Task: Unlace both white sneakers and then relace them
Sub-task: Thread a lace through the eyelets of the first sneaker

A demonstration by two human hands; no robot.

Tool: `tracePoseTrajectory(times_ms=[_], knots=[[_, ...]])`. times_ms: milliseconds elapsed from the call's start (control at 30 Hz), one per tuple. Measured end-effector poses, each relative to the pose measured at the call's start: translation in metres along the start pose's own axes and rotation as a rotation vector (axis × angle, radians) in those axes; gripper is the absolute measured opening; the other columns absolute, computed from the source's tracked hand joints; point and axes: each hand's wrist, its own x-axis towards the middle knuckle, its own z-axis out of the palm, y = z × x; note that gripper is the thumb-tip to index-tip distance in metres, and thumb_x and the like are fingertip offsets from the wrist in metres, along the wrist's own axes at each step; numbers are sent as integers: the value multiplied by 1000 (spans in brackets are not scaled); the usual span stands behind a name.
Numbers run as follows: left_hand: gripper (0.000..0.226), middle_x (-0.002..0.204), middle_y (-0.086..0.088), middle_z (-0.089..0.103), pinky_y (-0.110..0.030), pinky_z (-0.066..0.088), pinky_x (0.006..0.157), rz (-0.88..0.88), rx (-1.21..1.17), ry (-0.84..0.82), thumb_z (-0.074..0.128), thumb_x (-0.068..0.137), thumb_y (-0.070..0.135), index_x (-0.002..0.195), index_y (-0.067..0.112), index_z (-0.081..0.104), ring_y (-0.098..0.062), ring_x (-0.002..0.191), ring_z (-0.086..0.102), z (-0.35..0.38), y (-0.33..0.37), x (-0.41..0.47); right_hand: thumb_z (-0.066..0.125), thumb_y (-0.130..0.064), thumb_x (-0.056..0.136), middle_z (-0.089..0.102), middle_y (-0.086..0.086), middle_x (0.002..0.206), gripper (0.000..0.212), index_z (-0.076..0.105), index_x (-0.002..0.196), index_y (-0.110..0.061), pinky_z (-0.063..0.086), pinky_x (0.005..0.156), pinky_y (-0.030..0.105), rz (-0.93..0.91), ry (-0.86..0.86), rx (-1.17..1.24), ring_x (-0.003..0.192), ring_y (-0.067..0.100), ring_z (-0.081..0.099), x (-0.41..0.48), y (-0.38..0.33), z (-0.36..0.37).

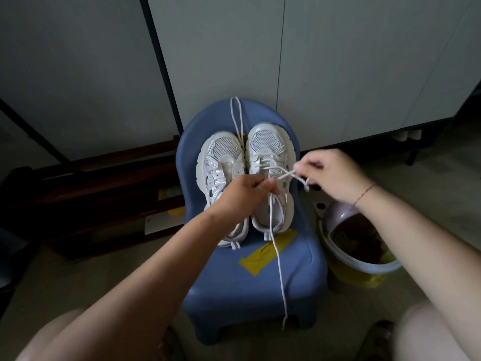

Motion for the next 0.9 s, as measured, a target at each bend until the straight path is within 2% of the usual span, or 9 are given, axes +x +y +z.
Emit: tracePoseTrajectory(times_ms=[100,200,300,367,433,567,633,767,900], knots=[[33,39,13,37,-28,30,54,-20,-62,19,48,102,26,74,19,65,-11,44,29,-12,0,5,58,-24,91,65,12,72,22,66,73,-16,45,64,35,165,269,-71,76,33,62,10,17,-16],[34,39,14,33,-28,29,52,-29,-64,31,45,103,24,75,18,65,-7,40,29,-16,-3,8,58,-16,88,64,7,90,9,65,82,-18,38,67,26,160,337,-263,85,23,59,11,19,-13],[33,38,13,35,-29,28,53,-23,-49,36,49,101,24,73,19,65,-11,45,28,-10,-5,11,60,-12,86,63,-7,97,30,61,115,-20,42,72,11,-93,83,-136,78,-8,60,1,-3,13],[31,39,13,38,-29,27,53,-3,-47,30,52,100,23,72,19,63,-11,45,30,-6,-2,13,59,-16,86,66,-5,109,35,57,121,-22,51,78,21,-148,-153,65,80,1,66,-7,-16,33],[30,39,13,40,-27,29,50,7,-34,19,52,100,23,72,18,62,-7,42,32,-5,1,14,61,-21,83,68,-5,101,29,62,112,-24,54,79,33,-163,-136,92,81,15,68,-8,-17,42],[26,52,4,44,-19,32,48,20,-51,-3,51,101,20,78,15,65,-6,43,34,-7,7,16,67,-14,84,58,-22,62,6,69,82,-20,38,60,6,-145,85,-15,62,-10,56,3,-14,26],[23,59,1,52,-14,38,48,22,-68,-7,52,100,17,85,12,68,-4,43,42,-7,9,17,68,-14,83,55,-25,52,7,69,76,-17,36,56,4,-134,132,-28,59,-14,52,5,-12,19],[20,60,5,65,-10,44,50,17,-115,36,61,95,20,85,7,72,-1,44,48,-5,9,22,69,-14,82,55,-18,61,6,71,79,-19,34,57,5,-136,109,-26,60,-11,51,11,-8,16],[19,57,6,66,-11,44,52,-1,-118,53,69,88,26,80,10,74,-1,45,48,-5,10,27,66,-8,84,65,-15,72,19,70,82,-26,45,67,14,-104,-21,115,61,-4,56,14,-6,19]])
